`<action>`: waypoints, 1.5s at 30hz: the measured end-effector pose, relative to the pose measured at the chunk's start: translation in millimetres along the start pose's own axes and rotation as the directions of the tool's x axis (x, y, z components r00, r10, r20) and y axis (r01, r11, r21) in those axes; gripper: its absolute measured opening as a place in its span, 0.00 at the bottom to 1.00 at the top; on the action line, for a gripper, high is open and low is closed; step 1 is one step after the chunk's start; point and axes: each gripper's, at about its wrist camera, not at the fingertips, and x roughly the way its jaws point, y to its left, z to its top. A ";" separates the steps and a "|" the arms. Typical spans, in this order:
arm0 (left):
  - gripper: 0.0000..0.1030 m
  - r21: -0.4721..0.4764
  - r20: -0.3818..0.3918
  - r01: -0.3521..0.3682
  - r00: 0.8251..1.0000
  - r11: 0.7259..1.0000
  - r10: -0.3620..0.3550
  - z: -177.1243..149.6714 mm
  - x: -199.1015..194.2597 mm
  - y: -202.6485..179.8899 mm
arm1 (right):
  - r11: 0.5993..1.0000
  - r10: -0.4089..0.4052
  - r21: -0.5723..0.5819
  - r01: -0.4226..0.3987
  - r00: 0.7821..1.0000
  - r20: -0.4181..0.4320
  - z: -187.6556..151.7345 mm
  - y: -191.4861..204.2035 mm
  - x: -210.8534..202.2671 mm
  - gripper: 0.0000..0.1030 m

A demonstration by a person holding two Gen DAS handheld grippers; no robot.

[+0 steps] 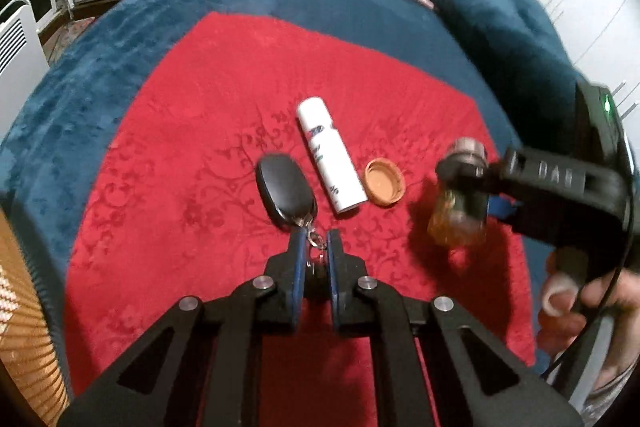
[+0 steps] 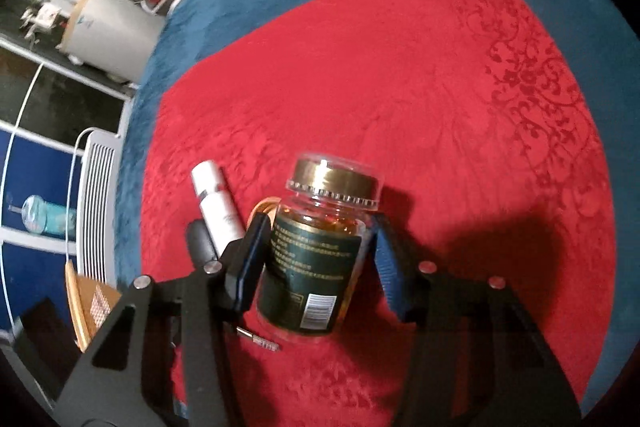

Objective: Organize rigid objects
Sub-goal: 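Grasp the car key by its black fob with the left gripper while the right gripper holds the jar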

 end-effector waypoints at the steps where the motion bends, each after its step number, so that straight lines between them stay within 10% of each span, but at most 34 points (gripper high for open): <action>1: 0.00 0.000 0.016 0.003 1.000 1.000 -0.003 -0.6 -7.6 -1.3 | 1.000 0.000 -0.022 0.001 1.000 0.013 -4.7 2.6 -7.8 0.50; 22: 0.00 -0.019 0.241 -0.021 0.970 1.000 0.025 1.4 -118.6 -2.7 | 0.975 0.119 -0.197 -0.106 0.991 0.057 -40.0 67.8 -59.8 0.50; 25: 0.09 0.012 0.165 -0.098 0.982 0.995 0.094 -3.8 -102.7 -2.9 | 0.972 0.127 -0.206 -0.113 0.990 0.057 -44.0 74.8 -61.5 0.50; 27: 0.52 0.045 0.067 -0.145 0.988 0.988 0.142 -13.4 -76.6 0.5 | 0.972 0.130 -0.205 -0.116 0.990 0.057 -45.4 74.6 -62.4 0.50; 28: 0.56 0.065 0.026 -0.159 0.987 0.985 0.158 -20.7 -63.5 2.2 | 0.972 0.131 -0.203 -0.117 0.990 0.056 -46.1 73.0 -62.3 0.50; 41: 0.56 0.220 -0.128 -0.128 0.979 0.967 0.159 -43.6 20.2 -11.1 | 0.982 0.107 -0.158 -0.103 0.994 0.015 -44.2 51.3 -39.8 0.51; 45: 0.36 0.254 -0.143 -0.141 0.973 0.957 0.181 -41.5 34.7 -19.1 | 0.985 0.096 -0.146 -0.094 0.995 0.006 -42.8 45.3 -35.3 0.51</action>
